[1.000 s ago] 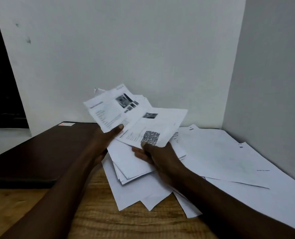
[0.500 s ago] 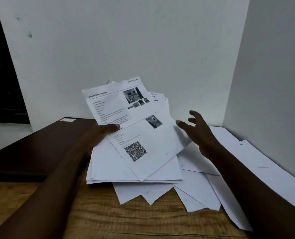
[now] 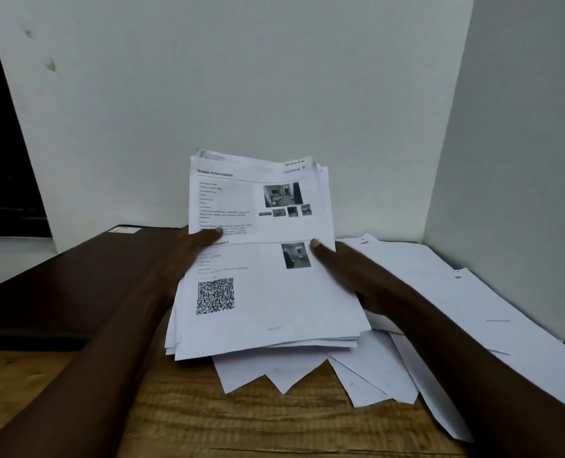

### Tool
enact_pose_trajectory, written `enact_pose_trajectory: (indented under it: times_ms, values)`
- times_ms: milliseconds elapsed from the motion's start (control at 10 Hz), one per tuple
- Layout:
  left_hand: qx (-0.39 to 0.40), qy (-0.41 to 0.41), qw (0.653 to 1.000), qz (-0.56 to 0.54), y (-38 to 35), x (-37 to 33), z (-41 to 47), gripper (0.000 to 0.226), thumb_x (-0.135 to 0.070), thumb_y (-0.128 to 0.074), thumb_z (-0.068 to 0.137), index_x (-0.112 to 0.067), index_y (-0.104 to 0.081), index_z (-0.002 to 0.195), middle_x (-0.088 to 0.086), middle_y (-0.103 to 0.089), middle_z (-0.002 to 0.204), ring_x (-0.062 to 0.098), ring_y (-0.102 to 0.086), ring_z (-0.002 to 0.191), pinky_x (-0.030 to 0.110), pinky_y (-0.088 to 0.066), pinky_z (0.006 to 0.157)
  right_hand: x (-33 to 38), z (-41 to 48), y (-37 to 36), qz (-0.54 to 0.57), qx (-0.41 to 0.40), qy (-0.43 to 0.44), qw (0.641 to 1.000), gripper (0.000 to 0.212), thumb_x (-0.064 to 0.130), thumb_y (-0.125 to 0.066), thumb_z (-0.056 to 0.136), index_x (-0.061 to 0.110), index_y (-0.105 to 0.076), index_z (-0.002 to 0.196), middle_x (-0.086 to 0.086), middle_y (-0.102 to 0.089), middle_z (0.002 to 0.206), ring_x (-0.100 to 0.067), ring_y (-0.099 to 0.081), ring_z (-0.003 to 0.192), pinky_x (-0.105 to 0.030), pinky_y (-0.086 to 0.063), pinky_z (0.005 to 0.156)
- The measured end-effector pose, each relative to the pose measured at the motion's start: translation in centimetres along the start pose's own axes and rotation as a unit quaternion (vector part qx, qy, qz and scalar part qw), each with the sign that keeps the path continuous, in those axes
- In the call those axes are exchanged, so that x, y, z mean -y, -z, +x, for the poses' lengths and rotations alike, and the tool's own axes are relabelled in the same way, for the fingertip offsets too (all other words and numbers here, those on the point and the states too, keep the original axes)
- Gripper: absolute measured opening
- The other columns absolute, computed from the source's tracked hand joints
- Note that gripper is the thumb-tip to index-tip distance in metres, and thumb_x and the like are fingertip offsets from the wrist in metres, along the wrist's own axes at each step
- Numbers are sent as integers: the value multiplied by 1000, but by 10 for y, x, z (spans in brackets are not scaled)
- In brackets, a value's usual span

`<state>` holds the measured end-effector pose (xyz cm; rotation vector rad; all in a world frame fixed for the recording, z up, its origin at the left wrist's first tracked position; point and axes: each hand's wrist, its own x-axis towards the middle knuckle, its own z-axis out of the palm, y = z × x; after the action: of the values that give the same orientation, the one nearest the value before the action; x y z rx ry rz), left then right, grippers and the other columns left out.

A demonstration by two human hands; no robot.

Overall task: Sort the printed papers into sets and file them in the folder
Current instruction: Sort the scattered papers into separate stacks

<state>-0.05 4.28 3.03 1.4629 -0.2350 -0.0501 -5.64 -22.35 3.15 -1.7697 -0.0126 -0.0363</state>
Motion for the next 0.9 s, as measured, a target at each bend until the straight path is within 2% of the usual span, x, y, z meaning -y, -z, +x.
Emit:
enact_pose_trajectory:
  times_ms: [100,200,300,400,500,600,700,800,900]
  values:
    - [17,33,999,13,-11,-3,-4,31,-26,-66,90,-11,-65,117,13,-71,114,29,-71,97,51,-56,89,-3,-3,-9,-16,45,26,999,39,44,-44,101,21,-51,132,0,-64,125,-20,-61,116,-41,-47,103]
    - [31,79,996,36,-4,5,0,20,-3,-51,96,-3,-64,111,10,-76,90,25,-74,76,39,-61,70,-6,3,7,-196,-14,56,979,54,59,-42,95,21,-51,132,-1,-60,131,-23,-54,123,-37,-39,108]
    - [-6,113,990,79,4,8,1,36,-3,-55,93,2,-57,129,20,-69,115,39,-64,108,53,-48,100,-15,7,35,-419,-166,-38,892,87,73,-49,82,21,-28,148,-5,-38,151,-31,-33,139,-48,-27,110]
    - [-22,92,992,89,2,10,1,38,2,-50,93,8,-53,130,26,-59,127,45,-55,120,51,-41,107,-32,2,41,-477,-143,-149,854,121,89,-50,65,22,-2,153,-8,-11,159,-38,-10,146,-66,-9,111]
    - [-25,78,994,74,-1,8,0,33,5,-48,93,8,-54,125,25,-59,126,43,-59,109,49,-45,100,-37,6,42,-473,-145,-177,851,128,91,-52,60,22,3,153,-10,-5,160,-42,-12,144,-66,-7,111]
    - [-21,66,996,49,-2,6,-1,36,3,-59,86,5,-55,122,23,-61,117,34,-61,91,37,-49,84,-37,12,38,-460,-166,-165,856,113,79,-59,69,16,-11,150,-12,-15,155,-41,-26,139,-59,-17,111]
    - [-12,72,997,32,-6,4,-4,27,3,-53,91,3,-59,117,18,-69,102,30,-69,83,36,-57,74,-37,11,42,-449,-213,-133,857,67,52,-61,87,8,-38,132,-15,-39,138,-36,-43,128,-45,-33,104]
    - [-7,82,996,14,-7,2,-3,22,3,-48,95,-2,-61,113,16,-71,97,25,-72,71,32,-60,62,-31,3,56,-394,-287,-69,871,25,26,-53,88,10,-57,107,-16,-57,114,-36,-56,110,-35,-43,84]
    - [-3,96,995,15,-7,-3,-11,30,-4,-56,91,0,-57,121,22,-67,112,34,-68,89,40,-60,75,-4,-6,57,-152,-271,80,947,17,29,-61,88,13,-61,82,-8,-63,81,-25,-62,78,-26,-43,58]
